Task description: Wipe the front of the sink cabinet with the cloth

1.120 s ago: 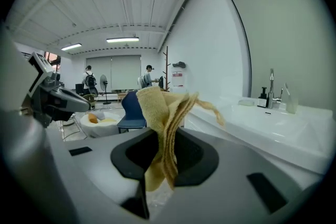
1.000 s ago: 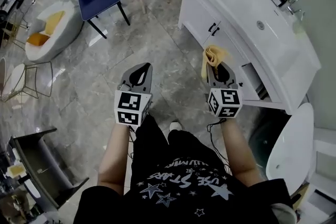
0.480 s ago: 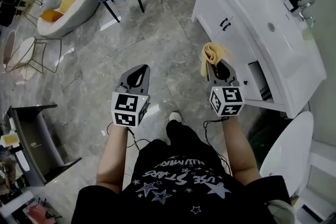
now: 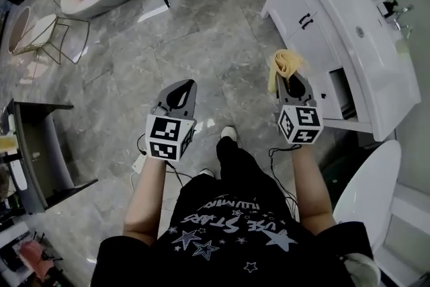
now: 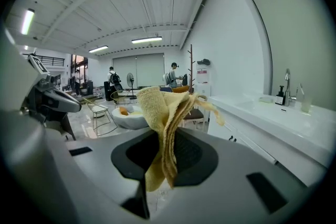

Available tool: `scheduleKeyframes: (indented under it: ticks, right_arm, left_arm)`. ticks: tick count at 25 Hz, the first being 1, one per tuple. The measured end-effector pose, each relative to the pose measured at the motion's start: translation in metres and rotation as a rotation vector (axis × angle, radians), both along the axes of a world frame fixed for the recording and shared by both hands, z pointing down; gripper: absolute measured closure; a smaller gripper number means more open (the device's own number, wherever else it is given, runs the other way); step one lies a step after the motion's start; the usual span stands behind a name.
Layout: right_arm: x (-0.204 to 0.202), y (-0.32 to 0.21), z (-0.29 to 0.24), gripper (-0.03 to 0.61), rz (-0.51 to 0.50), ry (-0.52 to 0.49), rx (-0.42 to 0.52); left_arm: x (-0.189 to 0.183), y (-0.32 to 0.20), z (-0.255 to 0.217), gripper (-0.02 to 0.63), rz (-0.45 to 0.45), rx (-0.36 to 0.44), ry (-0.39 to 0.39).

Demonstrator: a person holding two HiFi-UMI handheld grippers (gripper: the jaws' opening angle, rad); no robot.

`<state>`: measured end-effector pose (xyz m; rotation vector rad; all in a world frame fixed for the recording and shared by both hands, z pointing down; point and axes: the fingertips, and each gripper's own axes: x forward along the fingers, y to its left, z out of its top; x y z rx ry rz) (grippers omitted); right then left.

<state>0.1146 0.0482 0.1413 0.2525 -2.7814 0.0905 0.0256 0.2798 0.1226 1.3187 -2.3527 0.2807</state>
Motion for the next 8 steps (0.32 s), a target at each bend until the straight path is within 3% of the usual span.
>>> scheduleKeyframes:
  ticks: [8]
  right_arm:
    - [0.050, 0.073, -0.019, 0.500, -0.005, 0.000, 0.017]
  left_arm:
    - [0.060, 0.081, -0.009, 0.598, -0.008, 0.026, 0.018]
